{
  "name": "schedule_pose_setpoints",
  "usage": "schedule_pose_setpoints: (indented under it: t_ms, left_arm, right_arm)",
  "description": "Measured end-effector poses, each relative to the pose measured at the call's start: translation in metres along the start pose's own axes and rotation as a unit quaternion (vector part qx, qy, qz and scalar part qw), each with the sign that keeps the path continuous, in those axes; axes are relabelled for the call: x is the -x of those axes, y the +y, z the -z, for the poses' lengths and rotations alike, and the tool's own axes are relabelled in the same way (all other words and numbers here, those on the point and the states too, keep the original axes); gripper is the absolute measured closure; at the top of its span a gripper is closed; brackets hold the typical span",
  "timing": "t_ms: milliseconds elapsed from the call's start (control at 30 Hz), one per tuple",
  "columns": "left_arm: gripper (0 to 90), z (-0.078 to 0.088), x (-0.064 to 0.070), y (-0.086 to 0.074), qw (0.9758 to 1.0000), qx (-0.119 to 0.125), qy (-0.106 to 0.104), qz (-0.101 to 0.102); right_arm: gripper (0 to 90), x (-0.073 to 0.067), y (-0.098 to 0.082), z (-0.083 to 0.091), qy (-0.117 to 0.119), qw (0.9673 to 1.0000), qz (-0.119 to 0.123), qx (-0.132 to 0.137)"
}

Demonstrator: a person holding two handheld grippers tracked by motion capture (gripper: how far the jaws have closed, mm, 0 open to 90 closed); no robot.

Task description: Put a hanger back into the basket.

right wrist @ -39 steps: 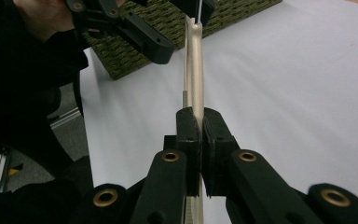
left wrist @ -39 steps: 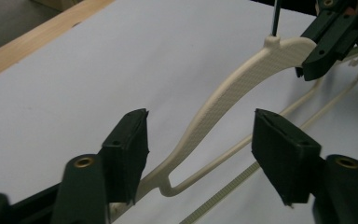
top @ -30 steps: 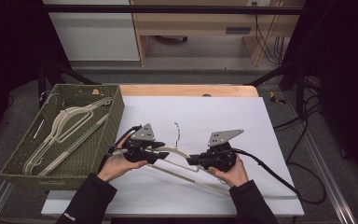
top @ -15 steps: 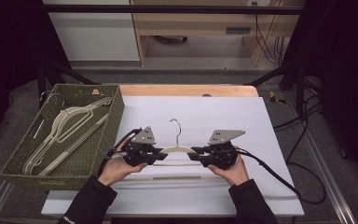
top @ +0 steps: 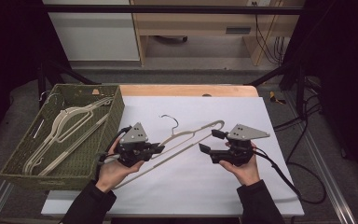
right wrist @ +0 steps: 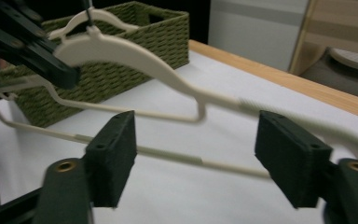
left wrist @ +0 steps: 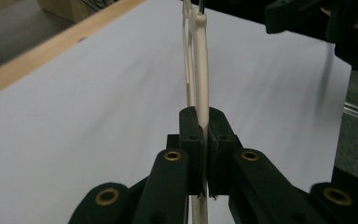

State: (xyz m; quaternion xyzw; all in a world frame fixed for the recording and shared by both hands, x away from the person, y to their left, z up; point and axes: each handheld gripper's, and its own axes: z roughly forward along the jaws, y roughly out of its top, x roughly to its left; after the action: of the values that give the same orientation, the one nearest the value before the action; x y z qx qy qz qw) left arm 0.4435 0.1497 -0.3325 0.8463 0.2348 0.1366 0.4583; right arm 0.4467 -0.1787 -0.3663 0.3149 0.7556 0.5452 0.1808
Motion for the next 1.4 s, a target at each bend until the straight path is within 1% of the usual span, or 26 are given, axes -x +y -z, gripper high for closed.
schedule_pose_setpoints:
  t_ms: [67,133,200,233,267,300,367,400,500,533,567,633,667,700,767,900,967,1033,1133,1167,1200,1267,1300,1367,1400]
  left_arm:
    - [86.6,0.010,0.000,0.007,0.9998,0.012,0.016,0.001]
    - [86.6,0.022,-0.001,0.014,0.9993,0.023,0.030,0.000]
    - [86.6,0.034,-0.004,0.020,0.9986,0.038,0.036,0.003]
    - [86.7,0.040,-0.006,0.022,0.9982,0.045,0.039,0.005]
    - [86.7,0.047,-0.008,0.024,0.9978,0.050,0.043,0.003]
    - [86.7,0.054,-0.011,0.026,0.9973,0.056,0.047,0.005]
    - [86.6,0.067,-0.017,0.029,0.9966,0.062,0.054,0.009]
    - [86.6,0.073,-0.021,0.029,0.9962,0.065,0.057,0.010]
    - [86.6,0.093,-0.032,0.028,0.9948,0.069,0.074,0.012]
    - [86.6,0.102,-0.039,0.026,0.9939,0.070,0.084,0.014]
    - [86.6,0.107,-0.042,0.025,0.9936,0.069,0.088,0.015]
    - [86.6,0.117,-0.051,0.020,0.9923,0.072,0.098,0.024]
    - [86.6,0.123,-0.057,0.017,0.9916,0.071,0.105,0.027]
    - [86.6,0.127,-0.060,0.014,0.9912,0.069,0.110,0.029]
    - [86.6,0.136,-0.070,0.006,0.9899,0.066,0.120,0.036]
    - [86.6,0.150,-0.089,-0.010,0.9875,0.050,0.142,0.047]
    - [86.6,0.158,-0.101,-0.019,0.9855,0.041,0.155,0.056]
    - [86.6,0.164,-0.110,-0.026,0.9839,0.038,0.162,0.065]
    - [86.6,0.173,-0.124,-0.036,0.9825,0.035,0.166,0.076]
    - [86.6,0.176,-0.129,-0.039,0.9821,0.031,0.170,0.075]
    - [86.6,0.178,-0.133,-0.042,0.9812,0.031,0.172,0.082]
    - [86.6,0.183,-0.141,-0.048,0.9799,0.027,0.177,0.088]
    - [86.6,0.185,-0.144,-0.051,0.9790,0.027,0.179,0.094]
    - [86.6,0.187,-0.150,-0.056,0.9789,0.021,0.179,0.096]
    - [86.6,0.187,-0.153,-0.060,0.9784,0.018,0.181,0.098]
  right_arm:
    - [20.1,0.005,-0.003,0.007,-0.016,0.9998,-0.005,0.011]
    - [16.1,0.009,-0.008,0.012,-0.030,0.9993,-0.012,0.016]
    - [14.4,0.013,-0.013,0.016,-0.041,0.9988,-0.020,0.016]
    - [12.9,0.016,-0.015,0.017,-0.047,0.9987,-0.017,0.015]
    - [11.3,0.017,-0.018,0.019,-0.053,0.9982,-0.024,0.013]
    - [11.2,0.019,-0.021,0.021,-0.057,0.9979,-0.029,0.011]
    - [10.6,0.023,-0.026,0.023,-0.056,0.9977,-0.037,0.009]
    - [10.2,0.025,-0.029,0.025,-0.059,0.9974,-0.040,0.009]
    - [9.4,0.028,-0.035,0.028,-0.068,0.9964,-0.051,0.006]
    - [9.3,0.029,-0.036,0.030,-0.071,0.9961,-0.052,0.007]
    - [8.9,0.030,-0.038,0.032,-0.073,0.9957,-0.056,0.006]
    - [8.9,0.031,-0.038,0.034,-0.074,0.9955,-0.058,0.007]
    - [8.9,0.032,-0.039,0.034,-0.072,0.9958,-0.056,0.007]
    - [8.8,0.031,-0.039,0.034,-0.073,0.9954,-0.062,0.009]
    - [8.4,0.031,-0.039,0.034,-0.073,0.9955,-0.061,0.009]
    - [7.6,0.031,-0.040,0.033,-0.070,0.9956,-0.061,0.005]
    - [7.5,0.031,-0.040,0.033,-0.070,0.9959,-0.058,0.003]
    - [7.4,0.031,-0.040,0.032,-0.071,0.9957,-0.060,0.002]
    - [7.2,0.030,-0.040,0.031,-0.071,0.9954,-0.064,0.001]
    - [7.1,0.031,-0.041,0.031,-0.070,0.9957,-0.061,-0.001]
    - [7.1,0.031,-0.041,0.031,-0.070,0.9957,-0.061,-0.001]
    - [7.0,0.031,-0.041,0.031,-0.071,0.9956,-0.062,-0.002]
    - [7.0,0.031,-0.041,0.031,-0.071,0.9956,-0.061,-0.002]
    - [7.0,0.031,-0.041,0.031,-0.069,0.9958,-0.060,-0.001]
    - [7.0,0.031,-0.041,0.031,-0.068,0.9958,-0.061,-0.001]
